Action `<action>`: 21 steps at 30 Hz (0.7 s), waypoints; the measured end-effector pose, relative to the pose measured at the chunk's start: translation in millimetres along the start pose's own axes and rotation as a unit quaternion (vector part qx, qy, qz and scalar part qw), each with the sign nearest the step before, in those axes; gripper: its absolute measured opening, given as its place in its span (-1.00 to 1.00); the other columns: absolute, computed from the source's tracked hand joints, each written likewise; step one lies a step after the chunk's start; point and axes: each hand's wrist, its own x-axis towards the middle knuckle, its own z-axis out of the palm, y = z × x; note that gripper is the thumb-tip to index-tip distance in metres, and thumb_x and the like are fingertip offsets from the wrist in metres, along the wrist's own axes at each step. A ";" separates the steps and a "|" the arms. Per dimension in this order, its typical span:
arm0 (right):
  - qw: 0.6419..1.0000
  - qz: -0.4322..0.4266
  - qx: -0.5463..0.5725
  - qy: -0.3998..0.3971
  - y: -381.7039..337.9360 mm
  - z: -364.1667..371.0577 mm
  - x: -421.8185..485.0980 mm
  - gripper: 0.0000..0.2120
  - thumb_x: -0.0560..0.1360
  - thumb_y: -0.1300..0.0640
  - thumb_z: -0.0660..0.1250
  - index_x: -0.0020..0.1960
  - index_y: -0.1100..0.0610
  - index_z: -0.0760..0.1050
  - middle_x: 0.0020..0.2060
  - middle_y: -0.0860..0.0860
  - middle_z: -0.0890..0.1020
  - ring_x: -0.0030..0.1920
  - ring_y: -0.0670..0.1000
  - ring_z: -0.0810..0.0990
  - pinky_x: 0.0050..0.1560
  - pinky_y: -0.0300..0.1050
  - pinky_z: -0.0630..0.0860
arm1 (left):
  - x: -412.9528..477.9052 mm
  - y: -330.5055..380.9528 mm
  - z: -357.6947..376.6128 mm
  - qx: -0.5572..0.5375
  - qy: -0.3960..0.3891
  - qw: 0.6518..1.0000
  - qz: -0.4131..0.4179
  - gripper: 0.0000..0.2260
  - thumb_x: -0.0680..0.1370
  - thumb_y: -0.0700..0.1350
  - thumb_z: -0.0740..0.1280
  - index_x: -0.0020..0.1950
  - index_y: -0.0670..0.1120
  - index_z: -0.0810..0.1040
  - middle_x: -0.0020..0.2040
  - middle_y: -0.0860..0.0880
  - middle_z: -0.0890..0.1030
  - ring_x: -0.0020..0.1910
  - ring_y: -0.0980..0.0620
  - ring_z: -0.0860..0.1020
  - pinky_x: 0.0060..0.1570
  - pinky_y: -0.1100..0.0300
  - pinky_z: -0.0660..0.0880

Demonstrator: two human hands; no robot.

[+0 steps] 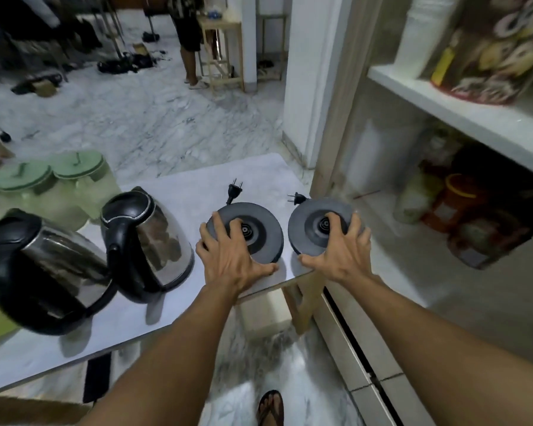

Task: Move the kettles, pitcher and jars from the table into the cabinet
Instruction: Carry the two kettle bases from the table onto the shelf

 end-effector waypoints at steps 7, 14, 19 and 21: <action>0.994 0.031 0.035 0.101 -6.3 -97.5 -79.2 0.03 0.22 -0.27 0.49 0.53 -0.10 0.04 0.58 0.18 -0.15 0.52 0.42 -0.09 0.46 0.29 0.20 | -56.7 34.9 -89.5 0.020 0.079 0.991 0.104 0.06 0.17 0.45 0.44 0.48 -0.05 0.14 0.61 -0.20 -0.05 0.55 -0.37 -0.03 0.41 -0.24 0.13; 0.965 0.117 0.036 0.231 -7.0 -182.9 -173.8 0.00 0.26 -0.27 0.49 0.53 -0.09 0.04 0.58 0.18 -0.15 0.53 0.41 -0.08 0.45 0.31 0.19 | -94.1 69.7 -151.4 0.000 0.121 0.957 0.262 0.02 0.18 0.46 0.42 0.44 -0.07 0.18 0.60 -0.23 0.00 0.53 -0.40 0.02 0.40 -0.27 0.17; 0.930 0.210 0.012 0.301 -1.7 -217.7 -263.9 -0.03 0.25 -0.29 0.48 0.50 -0.09 0.06 0.57 0.21 -0.12 0.51 0.42 -0.05 0.44 0.33 0.21 | -140.1 90.7 -178.6 -0.015 0.108 0.923 0.369 0.04 0.19 0.45 0.43 0.48 -0.03 0.13 0.62 -0.22 -0.06 0.55 -0.39 -0.03 0.42 -0.27 0.13; 0.916 0.241 -0.008 0.321 5.7 -229.9 -301.9 -0.03 0.25 -0.30 0.48 0.49 -0.09 0.06 0.57 0.21 -0.12 0.50 0.42 -0.03 0.42 0.33 0.23 | -163.0 103.4 -185.0 -0.024 0.097 0.911 0.400 0.07 0.20 0.46 0.43 0.52 -0.03 0.09 0.62 -0.21 -0.09 0.56 -0.38 -0.05 0.44 -0.27 0.11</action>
